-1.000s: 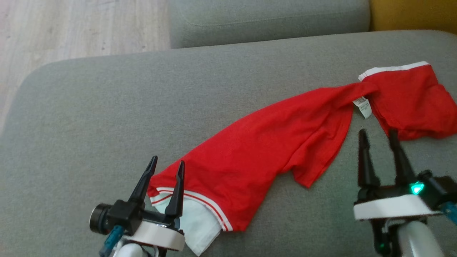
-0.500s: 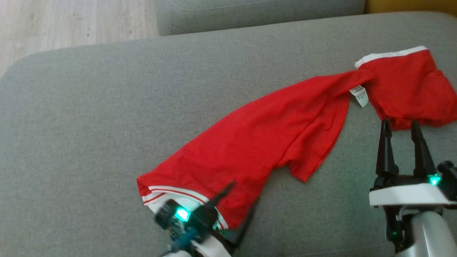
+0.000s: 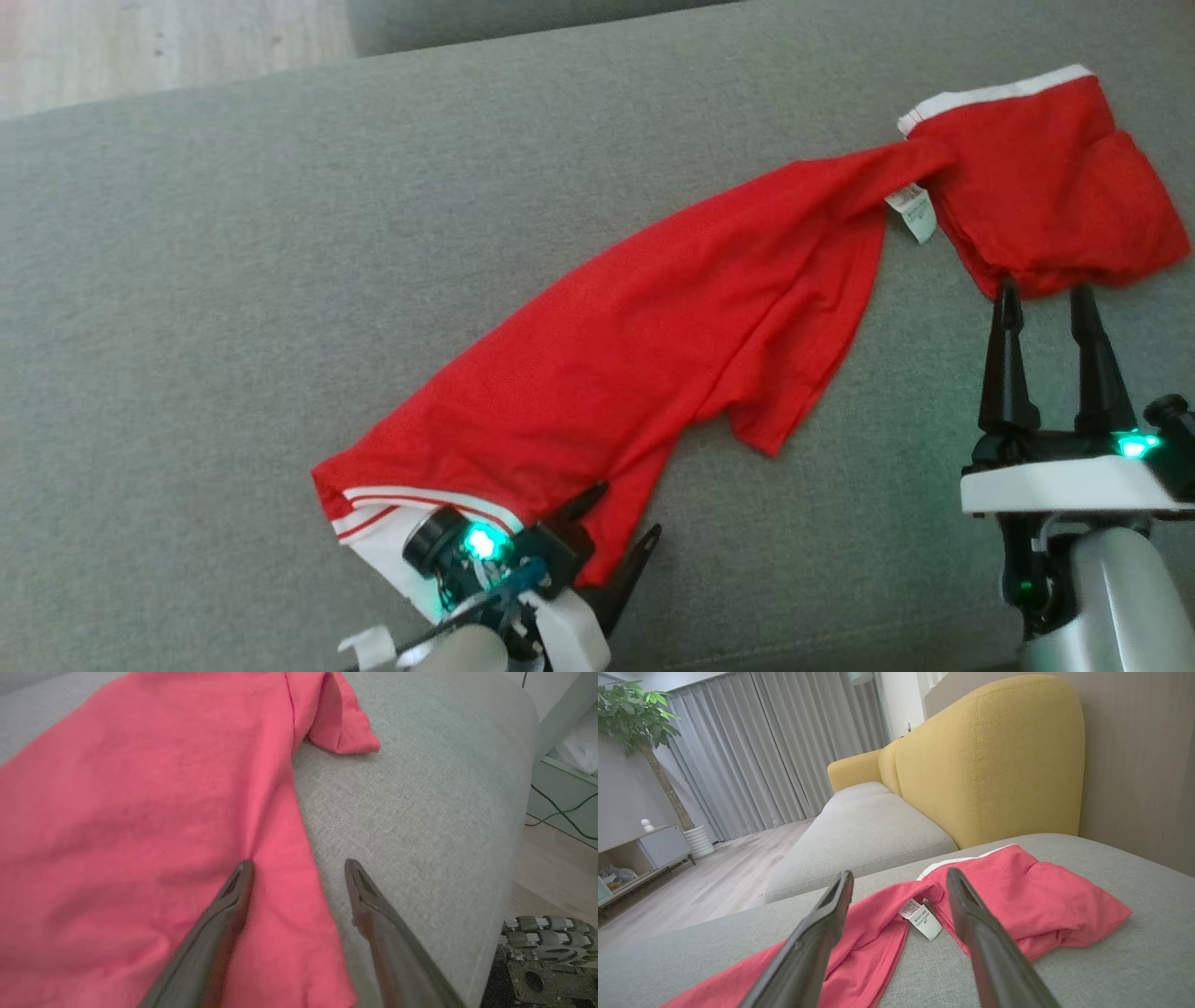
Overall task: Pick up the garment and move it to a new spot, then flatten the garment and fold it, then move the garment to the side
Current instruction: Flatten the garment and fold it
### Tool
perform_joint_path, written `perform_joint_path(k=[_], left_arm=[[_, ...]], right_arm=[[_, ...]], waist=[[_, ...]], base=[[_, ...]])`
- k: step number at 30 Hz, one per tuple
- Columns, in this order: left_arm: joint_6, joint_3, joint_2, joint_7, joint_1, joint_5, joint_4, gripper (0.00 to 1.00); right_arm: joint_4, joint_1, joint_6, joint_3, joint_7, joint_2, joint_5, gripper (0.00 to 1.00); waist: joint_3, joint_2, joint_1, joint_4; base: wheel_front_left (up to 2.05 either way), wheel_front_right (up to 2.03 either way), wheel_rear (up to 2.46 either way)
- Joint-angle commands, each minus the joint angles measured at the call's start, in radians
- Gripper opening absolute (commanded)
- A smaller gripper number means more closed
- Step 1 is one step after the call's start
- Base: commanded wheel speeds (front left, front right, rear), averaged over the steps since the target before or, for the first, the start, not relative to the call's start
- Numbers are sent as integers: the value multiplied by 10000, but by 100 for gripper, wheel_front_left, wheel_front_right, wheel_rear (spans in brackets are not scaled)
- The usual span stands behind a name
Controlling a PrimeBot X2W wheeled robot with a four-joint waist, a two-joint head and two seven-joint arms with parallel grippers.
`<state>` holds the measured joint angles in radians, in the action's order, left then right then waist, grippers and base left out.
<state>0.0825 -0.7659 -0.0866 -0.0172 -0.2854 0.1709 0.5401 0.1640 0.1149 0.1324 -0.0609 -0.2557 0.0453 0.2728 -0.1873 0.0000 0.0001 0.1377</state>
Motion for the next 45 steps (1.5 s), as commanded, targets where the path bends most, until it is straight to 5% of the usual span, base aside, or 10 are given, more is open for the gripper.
perform_joint_path(k=[1, 5, 6, 7, 19, 25, 34, 45], left_arm=[[0, 244, -9, 71, -414, -47, -112, 100], [101, 58, 25, 244, -606, -16, 311, 100], [127, 24, 34, 267, -631, 19, 386, 69], [153, -6, 42, 252, -651, 57, 430, 0], [312, -248, -151, -575, -854, 324, -463, 0], [368, 428, -587, -266, -1349, 1058, -1699, 0], [419, 2340, -2697, 1167, -3639, 2038, -2780, 0], [478, 1879, -4404, 2383, -6538, 3193, -698, 0]], right_arm=[[-375, 405, -17, 290, -60, 49, 37, 100], [-402, 453, -17, 324, -60, 49, 59, 100], [-412, 459, -17, 309, -60, 49, 72, 100], [-417, 465, -17, 303, -60, 49, 82, 100], [-155, 297, -17, 413, -61, 49, 52, 100], [-112, 334, -17, 514, -61, 49, 167, 100], [-149, 549, -17, 893, -61, 49, 440, 100], [-297, 1094, -17, 1488, -61, 49, 641, 100]], waist=[[-79, 0, -1, 84], [-164, 0, -1, 239], [-170, 0, -1, 264], [-172, 0, -1, 285], [539, 0, -1, 81], [626, 0, -1, 9], [41, 0, -1, 209], [-1136, 0, -1, 858]], base=[[0, 0, 0], [0, 0, 0], [0, 0, 0], [0, 0, 0], [0, 0, 0], [0, 0, 0], [0, 0, 0], [0, 0, 0]])
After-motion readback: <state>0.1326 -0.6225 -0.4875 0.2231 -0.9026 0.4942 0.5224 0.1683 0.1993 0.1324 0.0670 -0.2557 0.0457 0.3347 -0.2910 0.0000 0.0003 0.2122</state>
